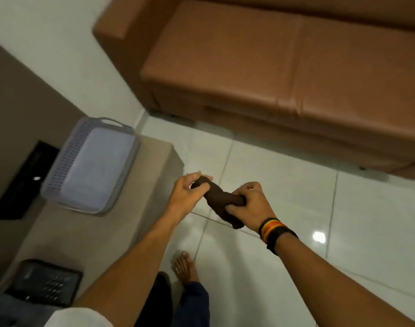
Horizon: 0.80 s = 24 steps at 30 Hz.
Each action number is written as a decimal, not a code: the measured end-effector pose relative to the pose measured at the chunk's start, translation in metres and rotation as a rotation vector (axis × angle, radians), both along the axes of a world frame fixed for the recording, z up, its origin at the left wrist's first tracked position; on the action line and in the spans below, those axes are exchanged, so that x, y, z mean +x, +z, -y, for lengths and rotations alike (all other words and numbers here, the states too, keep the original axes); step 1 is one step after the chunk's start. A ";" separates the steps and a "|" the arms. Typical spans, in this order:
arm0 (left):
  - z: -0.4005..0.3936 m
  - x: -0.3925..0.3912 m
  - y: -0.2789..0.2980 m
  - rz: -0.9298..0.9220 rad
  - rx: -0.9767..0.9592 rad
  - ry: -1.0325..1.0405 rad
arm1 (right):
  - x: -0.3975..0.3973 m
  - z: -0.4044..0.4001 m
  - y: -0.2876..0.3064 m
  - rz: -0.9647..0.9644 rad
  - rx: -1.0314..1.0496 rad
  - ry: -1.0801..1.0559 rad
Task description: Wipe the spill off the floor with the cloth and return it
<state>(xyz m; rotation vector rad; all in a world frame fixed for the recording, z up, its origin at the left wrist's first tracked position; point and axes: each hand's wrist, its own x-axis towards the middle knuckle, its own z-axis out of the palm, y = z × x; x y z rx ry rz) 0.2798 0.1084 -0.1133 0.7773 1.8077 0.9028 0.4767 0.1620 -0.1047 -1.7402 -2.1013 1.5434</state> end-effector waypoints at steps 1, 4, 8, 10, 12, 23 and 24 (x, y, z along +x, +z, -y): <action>0.004 -0.015 0.015 -0.001 0.016 0.062 | -0.017 -0.005 0.014 -0.037 0.004 0.002; 0.021 -0.065 0.045 0.063 0.029 0.211 | -0.080 -0.016 0.042 -0.122 -0.064 -0.025; 0.040 -0.141 0.039 0.170 0.006 0.310 | -0.181 -0.016 0.040 -0.279 -0.201 -0.172; 0.046 -0.184 0.021 0.134 -0.021 0.416 | -0.235 -0.012 0.029 -0.318 -0.291 -0.222; 0.056 -0.226 -0.002 0.110 -0.012 0.549 | -0.287 -0.008 0.014 -0.348 -0.390 -0.220; 0.089 -0.358 -0.079 -0.204 -0.304 0.517 | -0.457 0.009 -0.070 -0.080 -0.201 0.132; 0.089 -0.353 -0.075 -0.287 -0.322 0.465 | -0.455 0.010 -0.063 -0.049 -0.154 0.171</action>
